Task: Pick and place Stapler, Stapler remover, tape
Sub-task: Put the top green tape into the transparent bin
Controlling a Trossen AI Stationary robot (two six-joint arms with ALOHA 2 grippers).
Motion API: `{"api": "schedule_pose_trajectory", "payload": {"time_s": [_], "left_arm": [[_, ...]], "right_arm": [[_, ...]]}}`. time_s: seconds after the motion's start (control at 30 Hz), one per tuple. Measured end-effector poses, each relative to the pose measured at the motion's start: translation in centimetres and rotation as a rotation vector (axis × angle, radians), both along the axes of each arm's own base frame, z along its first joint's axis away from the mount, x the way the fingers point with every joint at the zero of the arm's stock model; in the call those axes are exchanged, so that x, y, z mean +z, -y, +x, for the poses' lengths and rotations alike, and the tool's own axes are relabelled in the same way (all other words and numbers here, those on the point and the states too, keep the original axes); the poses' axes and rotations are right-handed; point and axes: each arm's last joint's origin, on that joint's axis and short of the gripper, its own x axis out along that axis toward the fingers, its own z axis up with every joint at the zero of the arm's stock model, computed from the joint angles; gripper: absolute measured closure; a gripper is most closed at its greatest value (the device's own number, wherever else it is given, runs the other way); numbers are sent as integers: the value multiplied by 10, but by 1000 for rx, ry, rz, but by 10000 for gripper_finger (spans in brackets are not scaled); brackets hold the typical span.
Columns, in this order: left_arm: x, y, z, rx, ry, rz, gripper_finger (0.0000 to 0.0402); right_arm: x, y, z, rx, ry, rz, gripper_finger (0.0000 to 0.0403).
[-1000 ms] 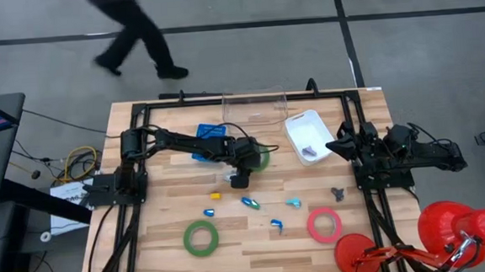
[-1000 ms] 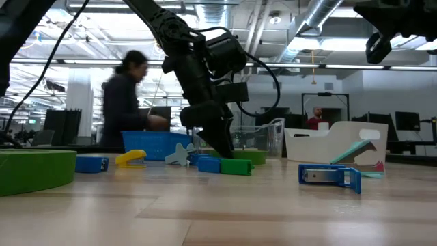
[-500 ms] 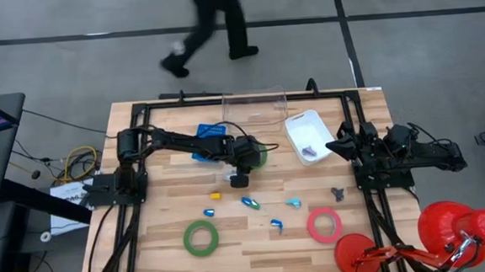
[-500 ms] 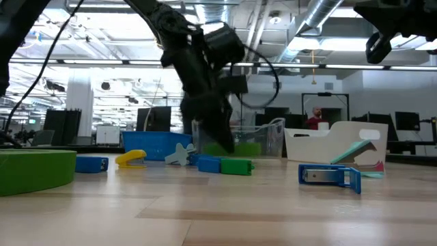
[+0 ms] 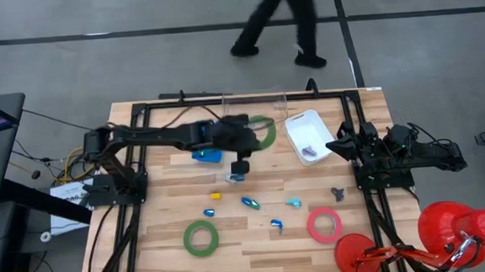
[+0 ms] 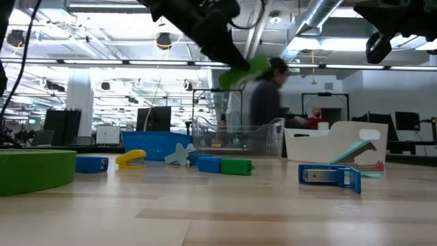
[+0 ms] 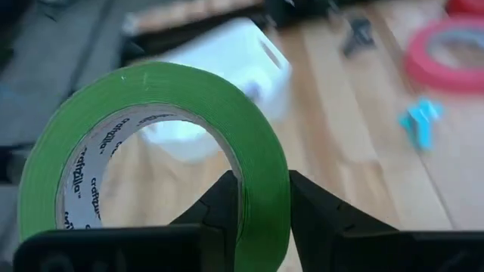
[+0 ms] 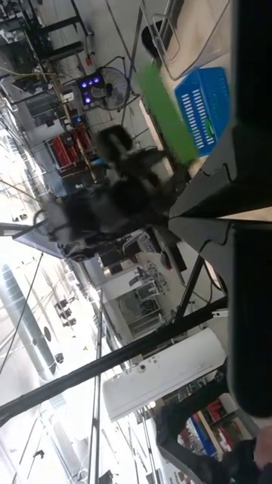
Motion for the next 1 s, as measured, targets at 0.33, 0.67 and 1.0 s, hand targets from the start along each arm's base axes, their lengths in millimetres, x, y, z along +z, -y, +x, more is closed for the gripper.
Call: {"api": "schedule_pose_trajectory", "payload": {"time_s": [0.33, 0.67, 1.0], "left_arm": [[6, -45, -6, 121, 68, 14, 319], [1, -88, -16, 238, 69, 12, 319], [1, -101, -21, 271, 74, 8, 319]], "right_arm": [[0, 0, 0, 4, 0, 15, 402], [-1, 0, 0, 4, -14, 18, 402], [-2, 0, 0, 4, -16, 18, 402]]}}
